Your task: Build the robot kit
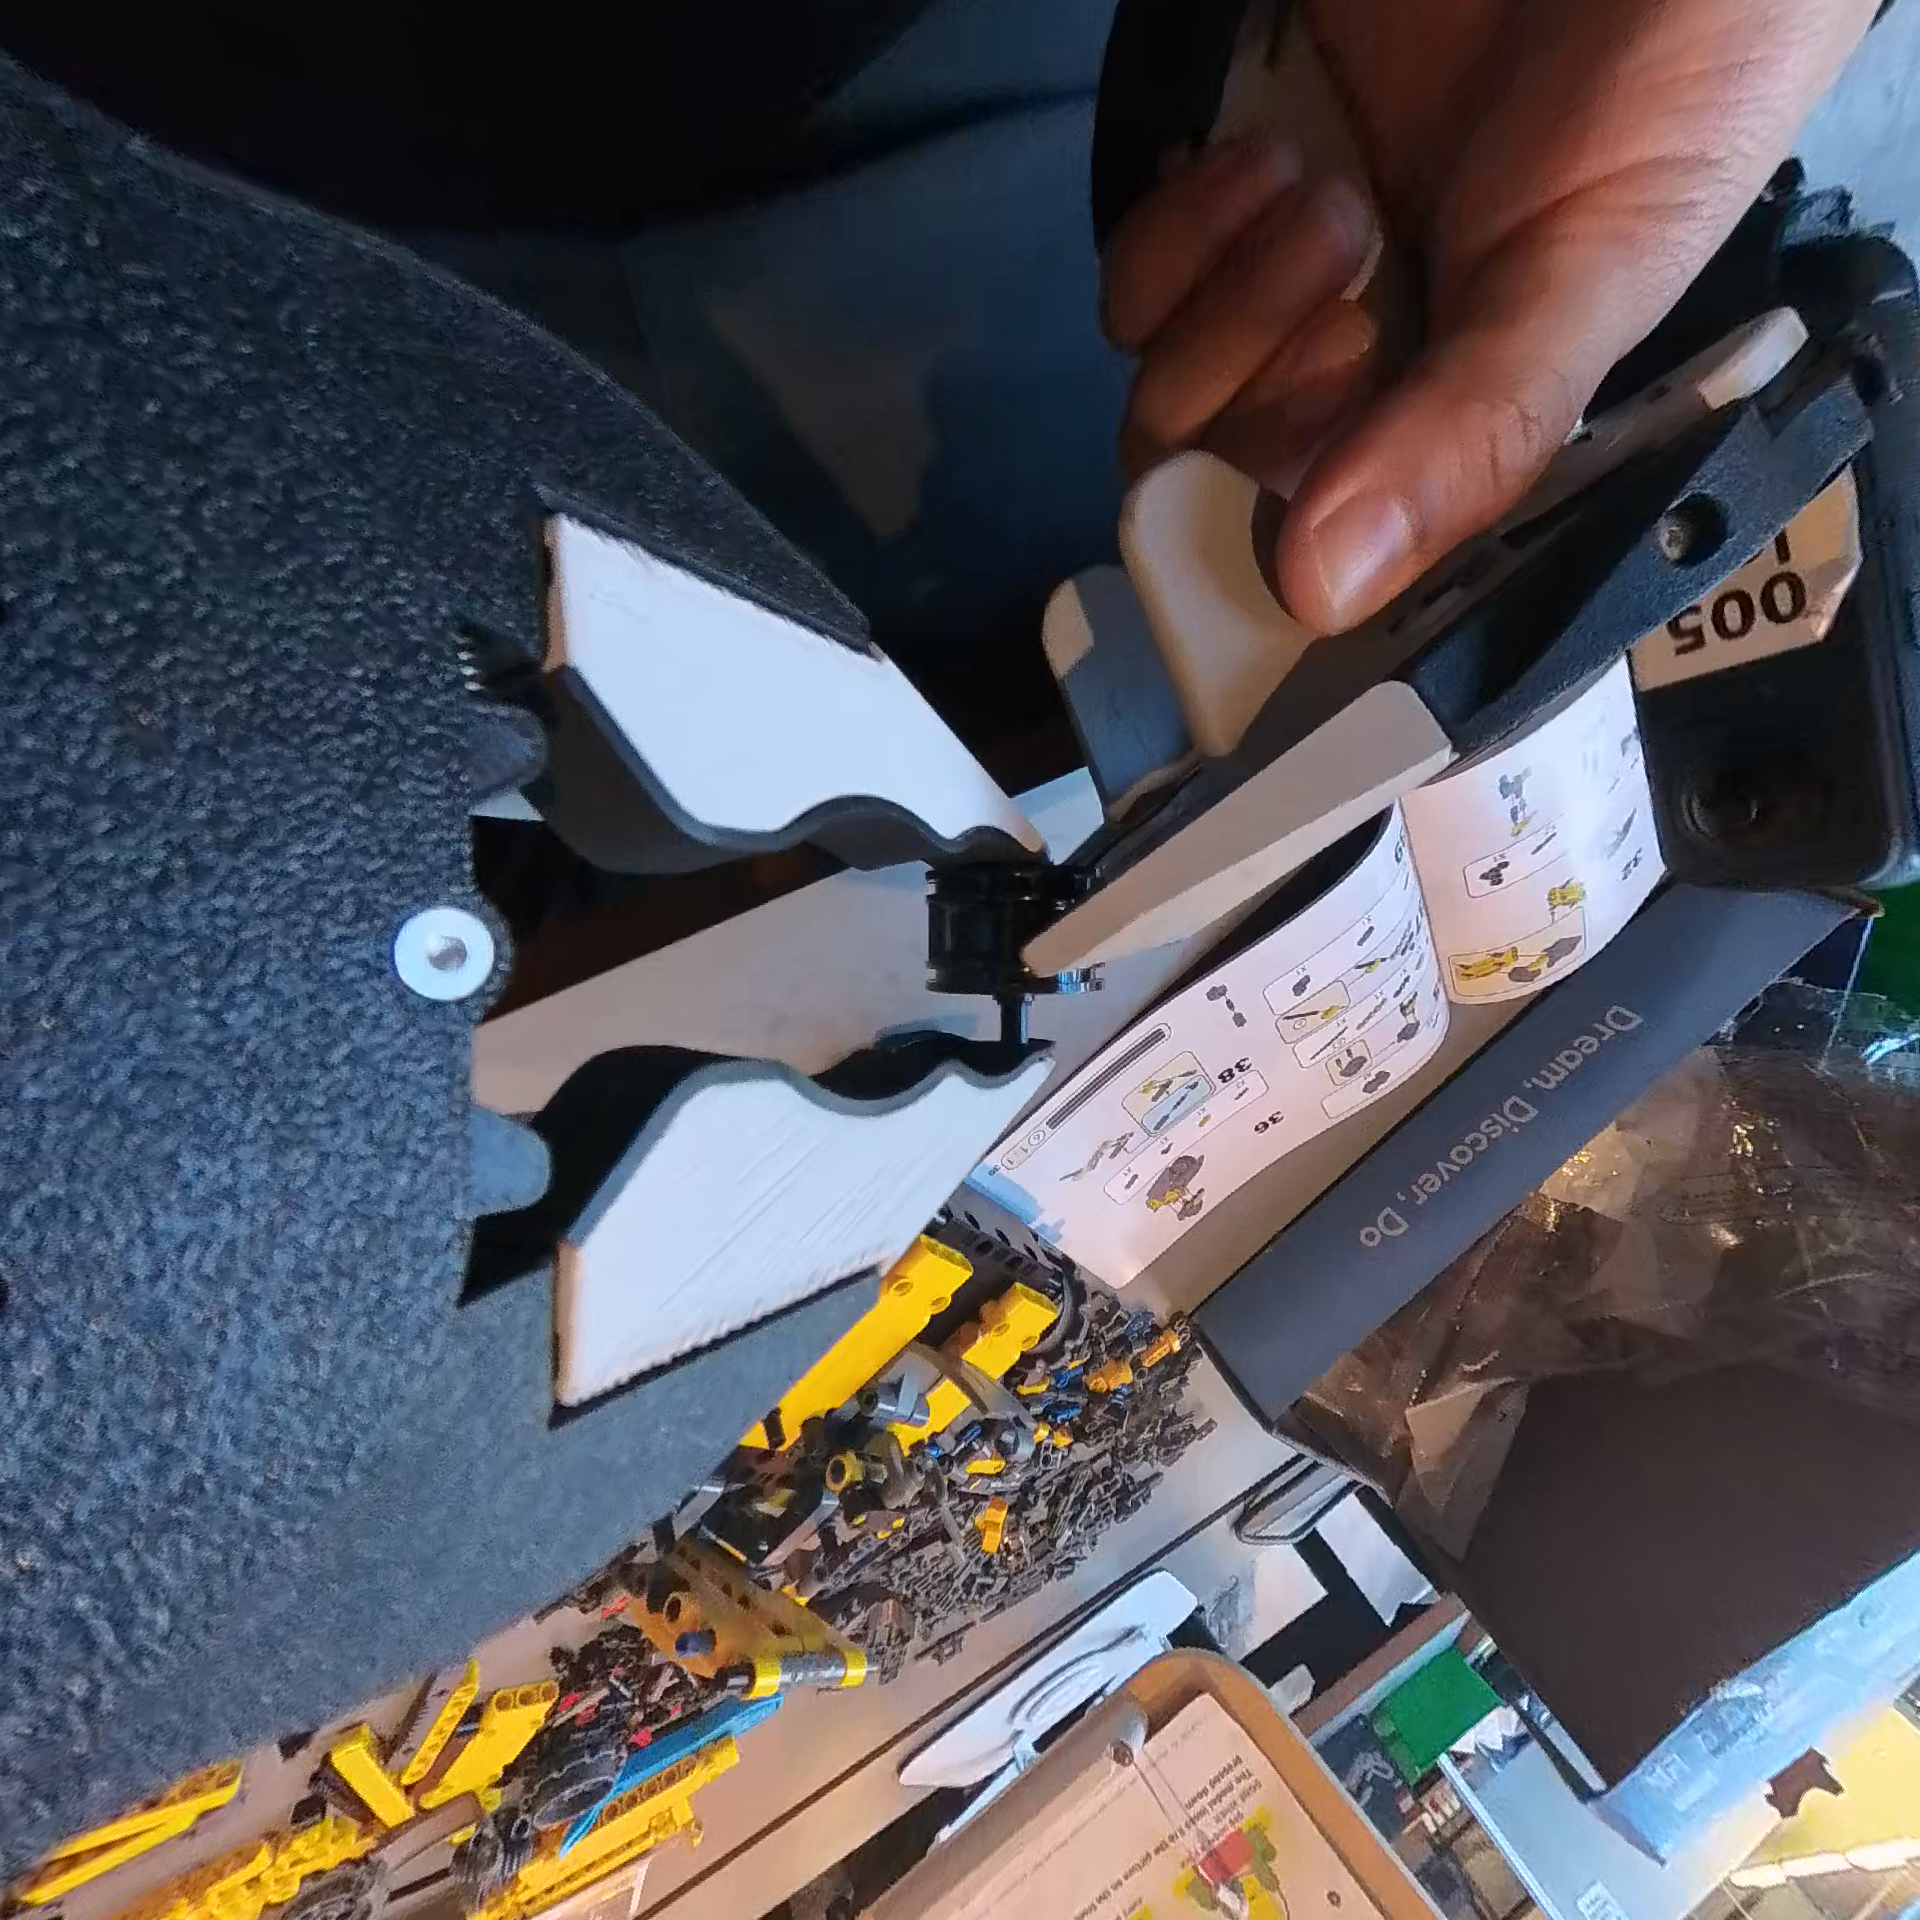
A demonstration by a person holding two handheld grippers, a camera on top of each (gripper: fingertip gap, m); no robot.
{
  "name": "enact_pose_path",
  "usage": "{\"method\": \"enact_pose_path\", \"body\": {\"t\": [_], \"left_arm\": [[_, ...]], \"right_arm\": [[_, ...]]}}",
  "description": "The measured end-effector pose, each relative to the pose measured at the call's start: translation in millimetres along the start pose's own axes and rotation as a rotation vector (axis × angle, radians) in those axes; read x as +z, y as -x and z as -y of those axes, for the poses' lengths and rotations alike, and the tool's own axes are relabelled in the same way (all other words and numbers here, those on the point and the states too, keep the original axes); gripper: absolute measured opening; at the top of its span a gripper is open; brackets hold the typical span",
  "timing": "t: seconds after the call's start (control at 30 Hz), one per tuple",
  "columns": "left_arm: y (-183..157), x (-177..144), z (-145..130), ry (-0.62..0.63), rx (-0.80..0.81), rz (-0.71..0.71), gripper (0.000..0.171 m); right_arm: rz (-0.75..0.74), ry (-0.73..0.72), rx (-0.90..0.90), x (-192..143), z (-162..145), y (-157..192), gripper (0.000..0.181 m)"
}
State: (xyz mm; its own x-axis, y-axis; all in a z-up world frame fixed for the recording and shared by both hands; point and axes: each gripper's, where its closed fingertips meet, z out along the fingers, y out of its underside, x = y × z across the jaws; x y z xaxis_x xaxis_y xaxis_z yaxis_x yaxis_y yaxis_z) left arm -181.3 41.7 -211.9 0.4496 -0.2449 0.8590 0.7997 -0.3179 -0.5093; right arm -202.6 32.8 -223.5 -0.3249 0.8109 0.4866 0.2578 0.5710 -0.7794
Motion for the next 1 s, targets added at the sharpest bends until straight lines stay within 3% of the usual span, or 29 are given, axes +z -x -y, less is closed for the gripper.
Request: {"method": "enact_pose_path", "body": {"t": [0.13, 0.23, 0.3, 0.33, 0.47, 0.6, 0.7, 0.83, 0.9, 1.0], "left_arm": [[-0.4, 2.5, 4.0, -0.009, -0.033, -0.013, 0.027], [2.5, 5.4, 6.9, 0.004, -0.116, -0.025, 0.029], [-0.3, 4.0, 8.4, 0.037, -0.102, -0.059, 0.031], [-0.3, 2.3, 7.0, 0.064, -0.053, -0.052, 0.022], [-4.5, 1.6, 3.6, 0.147, 0.237, 0.027, 0.027], [-16.5, 11.5, 4.8, 0.172, 0.779, 0.213, 0.041], [-26.0, 20.0, 6.0, 0.153, 1.088, 0.328, 0.052], [-30.9, 19.2, 4.3, 0.143, 1.292, 0.37, 0.034], [-31.2, 16.5, 1.3, 0.152, 1.376, 0.368, 0.033], [-31.7, 12.0, 2.5, 0.127, 1.369, 0.362, 0.033]], "right_arm": [[0.032, -0.024, 0.065, 1.5, 0.6, -4.3, 0.031], [0.174, -0.053, 0.332, 3.4, -1.0, -4.4, 0.032], [0.295, -0.089, 0.607, -0.3, -3.3, -9.6, 0.033], [0.356, -0.132, 0.746, -4.7, -3.2, -15.6, 0.033], [0.565, -0.331, 1.132, -29.2, 4.4, -39.0, 0.032], [0.667, -0.38, 1.248, -36.9, 15.7, -32.3, 0.032], [0.744, -0.38, 1.306, -36.6, 27.5, -21.7, 0.031], [0.81, -0.313, 1.333, -31.9, 32.6, -3.0, 0.032], [0.822, -0.301, 1.33, -33.3, 33.6, -0.2, 0.035], [0.83, -0.325, 1.335, -41.8, 33.3, -8.1, 0.041]]}}
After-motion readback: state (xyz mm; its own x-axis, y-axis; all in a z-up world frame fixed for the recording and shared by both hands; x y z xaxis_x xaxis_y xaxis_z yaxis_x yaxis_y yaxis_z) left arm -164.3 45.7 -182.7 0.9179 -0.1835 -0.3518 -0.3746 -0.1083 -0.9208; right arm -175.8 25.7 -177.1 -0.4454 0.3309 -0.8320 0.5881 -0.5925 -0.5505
